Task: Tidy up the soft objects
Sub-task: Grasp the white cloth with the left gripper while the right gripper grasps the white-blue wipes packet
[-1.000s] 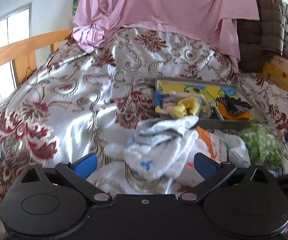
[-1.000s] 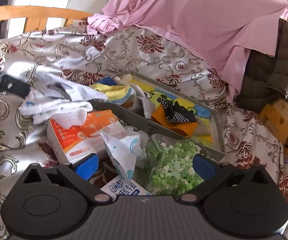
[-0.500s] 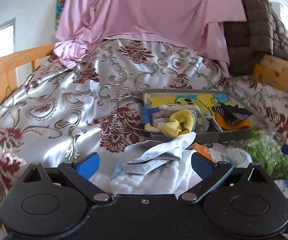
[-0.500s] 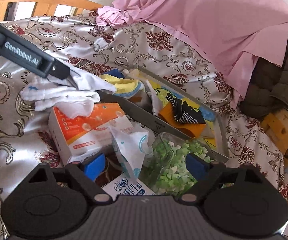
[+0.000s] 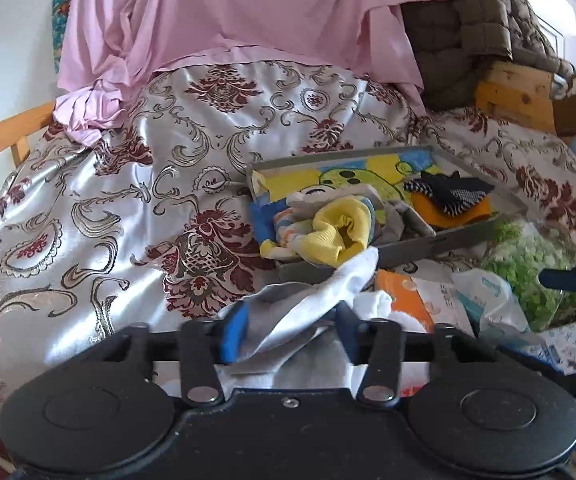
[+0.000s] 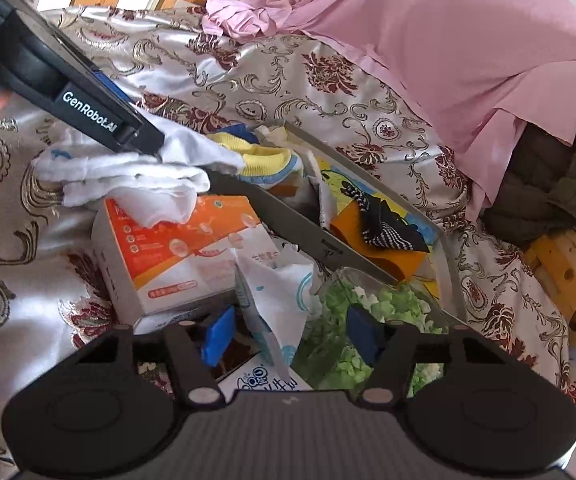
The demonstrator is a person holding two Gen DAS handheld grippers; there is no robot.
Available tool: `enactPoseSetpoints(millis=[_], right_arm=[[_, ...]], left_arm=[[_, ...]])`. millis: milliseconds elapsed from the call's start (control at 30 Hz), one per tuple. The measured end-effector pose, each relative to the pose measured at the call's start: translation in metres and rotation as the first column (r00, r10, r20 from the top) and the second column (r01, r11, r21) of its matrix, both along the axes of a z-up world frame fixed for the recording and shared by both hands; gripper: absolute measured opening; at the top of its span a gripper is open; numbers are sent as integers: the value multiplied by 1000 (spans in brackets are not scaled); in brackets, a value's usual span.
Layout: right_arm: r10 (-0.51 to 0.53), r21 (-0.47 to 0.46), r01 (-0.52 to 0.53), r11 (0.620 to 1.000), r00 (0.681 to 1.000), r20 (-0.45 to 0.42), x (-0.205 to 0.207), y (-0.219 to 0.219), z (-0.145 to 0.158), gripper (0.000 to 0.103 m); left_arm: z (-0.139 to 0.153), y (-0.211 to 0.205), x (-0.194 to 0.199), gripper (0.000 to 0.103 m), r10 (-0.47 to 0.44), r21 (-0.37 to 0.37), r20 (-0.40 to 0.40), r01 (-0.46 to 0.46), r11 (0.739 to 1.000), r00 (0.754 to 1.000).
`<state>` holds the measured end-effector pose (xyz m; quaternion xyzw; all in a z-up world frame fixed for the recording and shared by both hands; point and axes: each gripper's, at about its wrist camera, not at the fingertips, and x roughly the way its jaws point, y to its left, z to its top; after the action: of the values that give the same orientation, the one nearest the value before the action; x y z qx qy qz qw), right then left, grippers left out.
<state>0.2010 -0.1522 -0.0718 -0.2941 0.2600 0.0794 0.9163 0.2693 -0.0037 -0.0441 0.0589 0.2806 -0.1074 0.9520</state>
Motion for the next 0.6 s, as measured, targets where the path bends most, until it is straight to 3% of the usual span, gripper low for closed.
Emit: enactPoseSetpoints(millis=[133, 200, 433, 600], right_arm=[[0, -21, -1, 1000, 1000, -9, 3, 3, -5, 50], [7, -20, -8, 1000, 1000, -23, 4, 3, -7, 38], [11, -23, -11, 1000, 1000, -8, 1, 3, -8, 31], [11, -6, -11, 1000, 1000, 8, 0, 1, -3, 26]], left_arm=[[0, -4, -4, 22, -20, 14, 17, 20, 1000, 1000], [1, -4, -5, 15, -29, 7, 16, 29, 1000, 999], [3, -17, -18, 7, -73, 17, 14, 73, 997, 997], [6, -23, -28, 5, -110, -19, -4, 110, 994, 994]])
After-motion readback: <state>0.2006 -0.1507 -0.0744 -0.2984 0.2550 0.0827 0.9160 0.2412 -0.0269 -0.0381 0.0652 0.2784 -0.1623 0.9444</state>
